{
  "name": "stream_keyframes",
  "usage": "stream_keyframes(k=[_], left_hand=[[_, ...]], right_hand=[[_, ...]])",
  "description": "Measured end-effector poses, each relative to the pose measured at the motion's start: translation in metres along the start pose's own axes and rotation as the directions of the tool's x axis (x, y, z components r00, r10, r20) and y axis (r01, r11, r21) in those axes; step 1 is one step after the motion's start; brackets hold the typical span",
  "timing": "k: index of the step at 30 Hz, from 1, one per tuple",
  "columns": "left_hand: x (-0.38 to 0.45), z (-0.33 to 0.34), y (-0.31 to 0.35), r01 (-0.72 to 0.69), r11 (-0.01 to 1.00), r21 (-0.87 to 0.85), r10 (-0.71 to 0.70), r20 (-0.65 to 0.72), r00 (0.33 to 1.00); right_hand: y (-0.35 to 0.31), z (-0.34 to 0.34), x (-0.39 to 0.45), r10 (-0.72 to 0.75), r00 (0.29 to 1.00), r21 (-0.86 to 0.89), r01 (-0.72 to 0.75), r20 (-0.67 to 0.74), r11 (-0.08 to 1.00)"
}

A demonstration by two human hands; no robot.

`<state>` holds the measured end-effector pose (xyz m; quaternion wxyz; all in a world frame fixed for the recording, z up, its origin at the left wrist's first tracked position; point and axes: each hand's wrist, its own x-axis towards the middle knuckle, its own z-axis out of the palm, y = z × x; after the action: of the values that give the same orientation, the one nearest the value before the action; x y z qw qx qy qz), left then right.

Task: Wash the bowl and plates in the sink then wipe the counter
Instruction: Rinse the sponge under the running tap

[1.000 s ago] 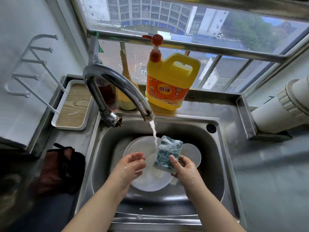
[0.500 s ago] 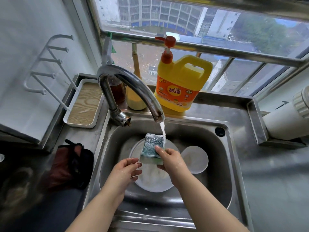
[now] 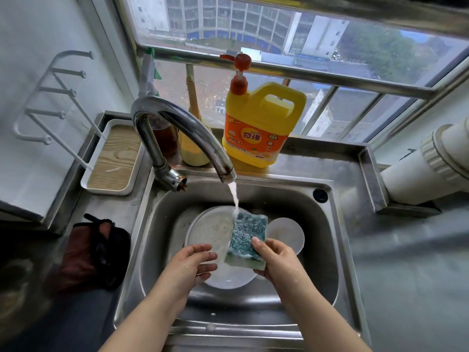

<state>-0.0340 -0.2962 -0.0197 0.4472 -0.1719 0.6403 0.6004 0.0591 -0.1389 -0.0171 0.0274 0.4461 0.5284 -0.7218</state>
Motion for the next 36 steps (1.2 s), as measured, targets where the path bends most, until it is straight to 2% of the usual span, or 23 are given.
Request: stream_keyframes(k=[7,16,18,20,22,25,27,29,31,34,36], left_hand=[[0.004,0.007,0.009,-0.015,0.999,0.043,0.013,0.035,0.999],[0.013,0.006,0.025,-0.071,0.996,0.047,0.069,0.03,0.997],[0.013,0.006,0.027,-0.079,0.997,0.017,0.078,0.033,0.996],[0.012,0.007,0.029,-0.072,0.997,-0.039,0.073,0.03,0.997],[0.013,0.008,0.031,-0.025,0.993,-0.112,0.03,0.044,0.999],[0.014,0.008,0.031,0.082,0.971,-0.223,-0.051,0.142,0.989],[0.014,0.01,0.03,0.127,0.962,-0.24,-0.078,0.204,0.976],[0.015,0.014,0.028,0.123,0.967,-0.223,-0.07,0.229,0.971],[0.017,0.016,0.026,0.104,0.964,-0.245,-0.043,0.241,0.97],[0.023,0.019,0.024,0.064,0.943,-0.325,0.012,0.229,0.973],[0.027,0.024,0.025,0.052,0.925,-0.378,0.043,0.239,0.97]], right_hand=[[-0.012,0.006,0.023,-0.08,0.994,0.001,0.081,-0.081,0.997],[-0.028,0.027,0.061,-0.102,0.995,-0.023,0.101,-0.021,0.995],[-0.029,0.032,0.06,-0.152,0.988,-0.067,0.152,0.004,0.986],[-0.028,0.034,0.054,-0.269,0.963,-0.211,0.268,0.022,0.94],[-0.021,0.032,0.048,-0.476,0.878,-0.464,0.441,0.046,0.768],[-0.004,0.02,0.045,-0.758,0.623,-0.7,0.628,0.191,0.34],[0.006,0.01,0.043,-0.818,0.502,-0.743,0.654,0.282,0.145],[0.009,0.003,0.037,-0.834,0.448,-0.752,0.656,0.322,0.062],[0.014,-0.001,0.033,-0.83,0.458,-0.754,0.654,0.319,0.07],[0.019,-0.007,0.025,-0.797,0.576,-0.749,0.607,0.184,0.266],[0.019,-0.012,0.022,-0.772,0.631,-0.735,0.56,0.079,0.382]])
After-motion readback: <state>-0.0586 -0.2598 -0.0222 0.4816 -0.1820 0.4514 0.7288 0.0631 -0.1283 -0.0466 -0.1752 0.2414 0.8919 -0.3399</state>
